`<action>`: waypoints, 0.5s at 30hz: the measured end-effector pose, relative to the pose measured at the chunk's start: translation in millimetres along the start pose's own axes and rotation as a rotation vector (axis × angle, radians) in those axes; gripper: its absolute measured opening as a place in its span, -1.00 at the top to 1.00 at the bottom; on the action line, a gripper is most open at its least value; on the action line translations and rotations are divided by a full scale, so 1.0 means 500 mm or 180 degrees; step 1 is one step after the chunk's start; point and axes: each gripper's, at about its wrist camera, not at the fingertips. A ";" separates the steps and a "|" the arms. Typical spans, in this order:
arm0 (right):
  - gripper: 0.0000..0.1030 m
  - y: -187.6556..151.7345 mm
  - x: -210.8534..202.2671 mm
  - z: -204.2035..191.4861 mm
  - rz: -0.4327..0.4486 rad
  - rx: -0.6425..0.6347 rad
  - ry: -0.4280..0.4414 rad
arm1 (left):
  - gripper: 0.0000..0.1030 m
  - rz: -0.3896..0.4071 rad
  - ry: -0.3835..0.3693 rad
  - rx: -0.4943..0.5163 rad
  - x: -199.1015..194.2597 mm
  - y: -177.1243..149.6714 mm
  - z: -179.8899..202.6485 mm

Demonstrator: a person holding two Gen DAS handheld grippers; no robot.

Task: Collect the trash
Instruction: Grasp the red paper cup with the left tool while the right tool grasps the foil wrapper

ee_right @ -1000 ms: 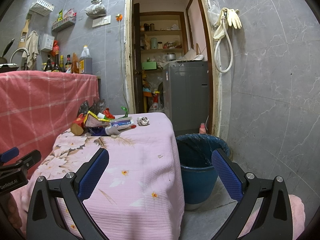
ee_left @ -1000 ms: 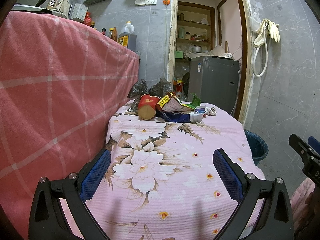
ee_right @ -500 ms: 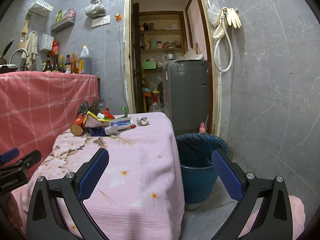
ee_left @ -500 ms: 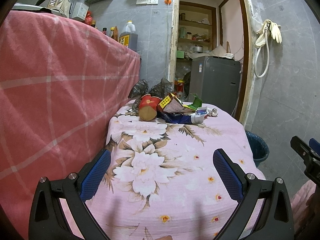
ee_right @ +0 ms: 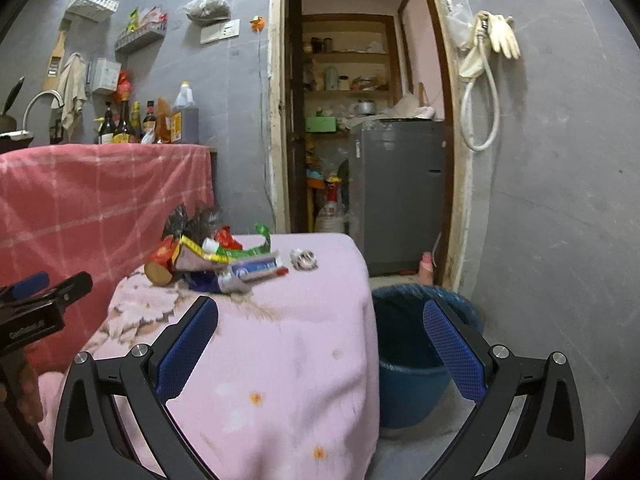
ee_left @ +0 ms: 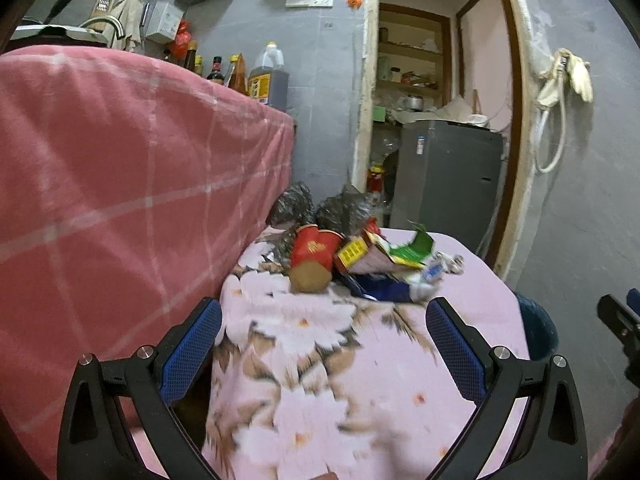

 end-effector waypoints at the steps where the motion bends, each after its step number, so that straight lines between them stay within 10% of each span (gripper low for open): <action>1: -1.00 0.011 0.014 0.000 -0.0018 0.0019 0.0012 | -0.94 -0.0010 0.0002 -0.0018 0.006 0.005 -0.005; 15: -1.00 0.088 0.222 -0.008 -0.0197 0.0051 0.0297 | -0.92 -0.0319 0.0087 -0.0245 0.196 0.060 -0.078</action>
Point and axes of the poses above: each gripper's, at about its wrist camera, not at the fingertips, and x roughly the way its jaws point, z to its right, y to its top, and after that the axes turned 7 degrees about x, right-handed
